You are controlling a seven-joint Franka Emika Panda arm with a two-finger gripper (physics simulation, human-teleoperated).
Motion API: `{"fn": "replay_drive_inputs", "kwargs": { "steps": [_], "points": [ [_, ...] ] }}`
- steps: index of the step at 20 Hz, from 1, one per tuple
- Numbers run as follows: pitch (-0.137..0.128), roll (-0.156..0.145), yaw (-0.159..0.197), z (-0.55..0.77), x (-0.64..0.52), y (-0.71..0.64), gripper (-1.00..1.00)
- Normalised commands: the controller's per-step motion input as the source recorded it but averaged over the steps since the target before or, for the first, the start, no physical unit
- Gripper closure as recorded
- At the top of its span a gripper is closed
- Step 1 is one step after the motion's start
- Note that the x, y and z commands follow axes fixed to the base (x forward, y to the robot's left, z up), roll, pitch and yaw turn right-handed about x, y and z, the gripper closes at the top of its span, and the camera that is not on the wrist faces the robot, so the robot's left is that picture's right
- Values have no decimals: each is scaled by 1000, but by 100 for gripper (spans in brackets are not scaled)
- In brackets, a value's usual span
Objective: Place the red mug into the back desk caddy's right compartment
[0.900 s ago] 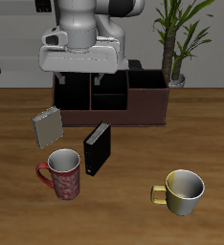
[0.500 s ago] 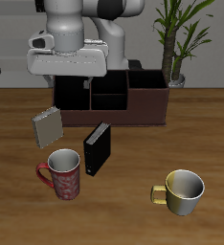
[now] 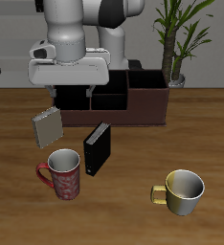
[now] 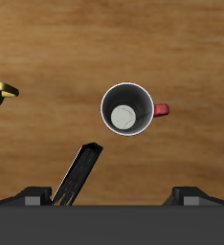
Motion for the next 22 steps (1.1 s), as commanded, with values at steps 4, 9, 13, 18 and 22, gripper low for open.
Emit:
{"fn": "replay_drive_inputs", "kwargs": {
  "steps": [4, 9, 13, 18, 22],
  "points": [
    [81, 13, 40, -190, 412, 185, -100],
    [2, 15, -4, 8, 144, 151, -100],
    [2, 7, 30, -67, 166, 155, -100],
    [15, -6, 1, -160, 229, 74, -100],
    [14, -31, 11, -165, 183, -89, -100]
  ]
}}
